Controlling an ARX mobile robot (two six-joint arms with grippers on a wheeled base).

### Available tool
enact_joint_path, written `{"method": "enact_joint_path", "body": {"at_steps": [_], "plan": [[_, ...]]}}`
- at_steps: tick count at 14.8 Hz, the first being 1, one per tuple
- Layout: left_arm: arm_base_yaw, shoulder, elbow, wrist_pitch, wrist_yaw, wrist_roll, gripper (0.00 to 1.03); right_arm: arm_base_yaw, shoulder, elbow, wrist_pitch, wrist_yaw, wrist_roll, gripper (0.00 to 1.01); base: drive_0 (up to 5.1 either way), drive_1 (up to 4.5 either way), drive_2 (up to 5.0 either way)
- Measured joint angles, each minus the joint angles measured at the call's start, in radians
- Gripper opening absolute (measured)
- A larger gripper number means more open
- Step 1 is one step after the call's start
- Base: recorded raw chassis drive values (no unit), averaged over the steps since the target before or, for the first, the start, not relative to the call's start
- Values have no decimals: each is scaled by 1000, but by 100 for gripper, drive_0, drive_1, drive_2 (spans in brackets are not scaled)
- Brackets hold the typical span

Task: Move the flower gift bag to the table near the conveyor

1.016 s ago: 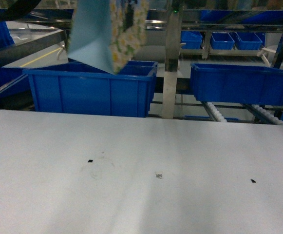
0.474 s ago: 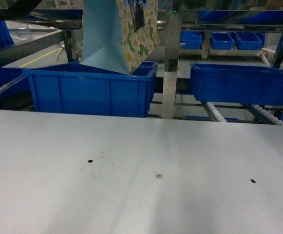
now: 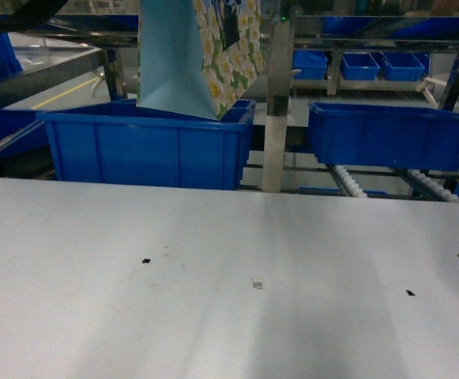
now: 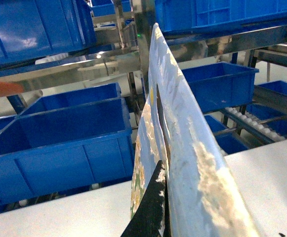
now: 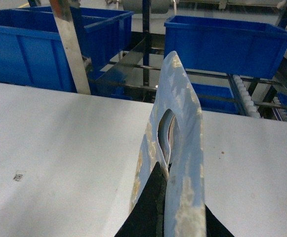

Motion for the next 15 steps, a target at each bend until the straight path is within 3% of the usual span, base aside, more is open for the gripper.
{"method": "enact_joint_path", "body": {"at_steps": [4,8,11,15], "plan": [[0,0,0,0,0,0,2,-40,136,5,95,-9,-5,2,0,0,0],[0,0,0,-1,0,0,2,-70,267,66,170,-49,1,2,0,0,0],[0,0,0,0,0,0,2,-89,443,194,225,-95,-24,2,0,0,0],[0,0,0,0,0,0,2,-89,495,200,265,-132,1,2,0,0,0]]}}
